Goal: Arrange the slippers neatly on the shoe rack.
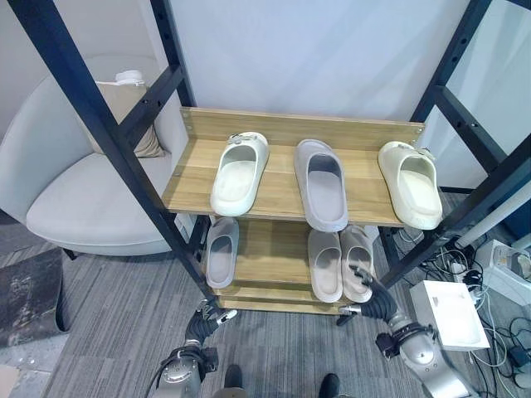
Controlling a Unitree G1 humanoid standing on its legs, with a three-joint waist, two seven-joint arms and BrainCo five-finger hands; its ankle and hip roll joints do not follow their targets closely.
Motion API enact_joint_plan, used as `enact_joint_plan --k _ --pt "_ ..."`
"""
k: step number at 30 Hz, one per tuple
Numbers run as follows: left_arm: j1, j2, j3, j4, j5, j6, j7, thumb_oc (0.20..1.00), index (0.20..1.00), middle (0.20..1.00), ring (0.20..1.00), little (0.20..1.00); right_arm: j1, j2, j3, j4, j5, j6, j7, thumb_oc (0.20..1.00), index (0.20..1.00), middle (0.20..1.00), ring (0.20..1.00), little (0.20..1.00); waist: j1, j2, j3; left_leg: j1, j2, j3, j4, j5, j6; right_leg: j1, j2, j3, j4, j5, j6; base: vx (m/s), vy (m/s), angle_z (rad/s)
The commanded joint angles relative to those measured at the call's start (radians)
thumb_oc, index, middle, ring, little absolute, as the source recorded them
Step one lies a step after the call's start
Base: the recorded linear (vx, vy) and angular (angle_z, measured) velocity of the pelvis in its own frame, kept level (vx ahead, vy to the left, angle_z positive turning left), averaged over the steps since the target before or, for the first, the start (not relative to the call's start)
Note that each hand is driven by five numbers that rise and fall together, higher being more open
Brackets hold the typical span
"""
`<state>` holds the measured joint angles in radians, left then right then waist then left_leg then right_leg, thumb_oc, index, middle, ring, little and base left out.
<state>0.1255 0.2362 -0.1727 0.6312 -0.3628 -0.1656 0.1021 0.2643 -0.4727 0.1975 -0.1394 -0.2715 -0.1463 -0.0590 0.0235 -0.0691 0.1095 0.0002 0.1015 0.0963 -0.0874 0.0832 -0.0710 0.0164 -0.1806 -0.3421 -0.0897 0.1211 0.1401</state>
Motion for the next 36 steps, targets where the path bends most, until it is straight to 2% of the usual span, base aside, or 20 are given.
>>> enact_joint_plan --k 1,8,12,13,14,16,17,19,23,36 --pt "-0.055 0.005 0.019 0.008 0.051 -0.066 0.037 1.000 1.000 1.000 1.000 1.000 0.001 -0.046 -0.050 -0.157 -0.092 -0.106 -0.034 1.000 1.000 1.000 1.000 1.000 -0.042 -0.015 0.026 0.042 -0.026 -0.010 0.022 -0.094 0.015 0.025 -0.008 0.009 0.002 -0.058 0.043 0.00 0.033 -0.15" --pt "-0.048 -0.008 -0.008 0.019 0.051 -0.078 0.056 1.000 1.000 1.000 1.000 1.000 -0.004 -0.081 -0.066 -0.341 -0.084 -0.148 -0.057 1.000 1.000 1.000 1.000 1.000 -0.059 -0.012 0.014 0.046 -0.028 -0.001 0.019 -0.099 0.018 0.021 -0.009 0.020 0.003 -0.051 0.048 0.00 0.021 -0.08" --pt "-0.046 -0.010 -0.024 0.023 0.043 -0.087 0.065 1.000 1.000 1.000 1.000 1.000 -0.071 -0.095 -0.092 -0.378 -0.104 -0.150 -0.126 1.000 1.000 1.000 1.000 1.000 -0.056 -0.011 0.003 0.050 -0.031 -0.001 0.016 -0.102 0.021 0.024 -0.010 0.021 0.004 -0.050 0.050 0.00 0.014 -0.01" --pt "-0.044 -0.011 -0.035 0.021 0.038 -0.090 0.068 1.000 1.000 1.000 1.000 1.000 -0.144 -0.100 -0.099 -0.343 -0.172 -0.131 -0.192 1.000 1.000 1.000 1.000 1.000 -0.047 -0.010 -0.002 0.052 -0.032 -0.005 0.014 -0.103 0.022 0.026 -0.011 0.019 0.004 -0.049 0.050 0.00 0.000 0.00" --pt "-0.043 -0.011 -0.042 0.022 0.037 -0.092 0.069 1.000 1.000 1.000 1.000 1.000 -0.175 -0.096 -0.104 -0.332 -0.190 -0.124 -0.218 1.000 1.000 1.000 1.000 1.000 -0.042 -0.010 -0.004 0.052 -0.033 -0.005 0.014 -0.103 0.023 0.027 -0.011 0.018 0.004 -0.049 0.050 0.00 0.000 0.00" --pt "-0.044 -0.011 -0.041 0.023 0.037 -0.092 0.069 1.000 1.000 1.000 1.000 1.000 -0.179 -0.095 -0.102 -0.328 -0.192 -0.125 -0.220 1.000 1.000 1.000 1.000 1.000 -0.042 -0.010 -0.003 0.053 -0.033 -0.005 0.013 -0.103 0.023 0.027 -0.011 0.018 0.004 -0.049 0.050 0.00 0.000 0.00" --pt "-0.043 -0.013 -0.051 0.029 0.032 -0.093 0.069 1.000 1.000 1.000 1.000 1.000 -0.246 -0.093 -0.113 -0.294 -0.255 -0.102 -0.293 1.000 1.000 1.000 1.000 1.000 -0.030 -0.009 -0.005 0.056 -0.033 -0.008 0.012 -0.103 0.024 0.031 -0.011 0.012 0.004 -0.049 0.050 0.00 0.000 0.00" --pt "-0.039 -0.006 -0.067 0.027 0.034 -0.093 0.067 1.000 1.000 1.000 1.000 1.000 -0.358 -0.083 -0.117 -0.233 -0.316 -0.068 -0.369 1.000 1.000 1.000 1.000 1.000 -0.005 -0.010 -0.009 0.053 -0.036 -0.017 0.011 -0.101 0.025 0.033 -0.013 0.001 0.003 -0.048 0.049 0.00 0.000 0.00" --pt "-0.037 0.004 -0.083 0.034 0.038 -0.089 0.061 1.000 1.000 1.000 1.000 1.000 -0.508 -0.076 -0.103 -0.137 -0.368 -0.018 -0.443 1.000 1.000 1.000 1.000 1.000 0.040 -0.014 -0.006 0.049 -0.041 -0.035 0.010 -0.100 0.027 0.042 -0.016 -0.016 0.003 -0.047 0.048 0.02 0.010 0.12" --pt "-0.021 0.037 -0.094 0.049 0.018 -0.087 0.020 1.000 1.000 1.000 1.000 1.000 -0.753 -0.171 -0.041 0.194 -0.407 0.084 -0.504 1.000 1.000 1.000 1.000 1.000 0.139 -0.039 0.027 0.021 -0.054 -0.091 0.020 -0.100 0.030 0.053 -0.022 -0.069 0.004 -0.054 0.051 0.03 0.008 0.14"
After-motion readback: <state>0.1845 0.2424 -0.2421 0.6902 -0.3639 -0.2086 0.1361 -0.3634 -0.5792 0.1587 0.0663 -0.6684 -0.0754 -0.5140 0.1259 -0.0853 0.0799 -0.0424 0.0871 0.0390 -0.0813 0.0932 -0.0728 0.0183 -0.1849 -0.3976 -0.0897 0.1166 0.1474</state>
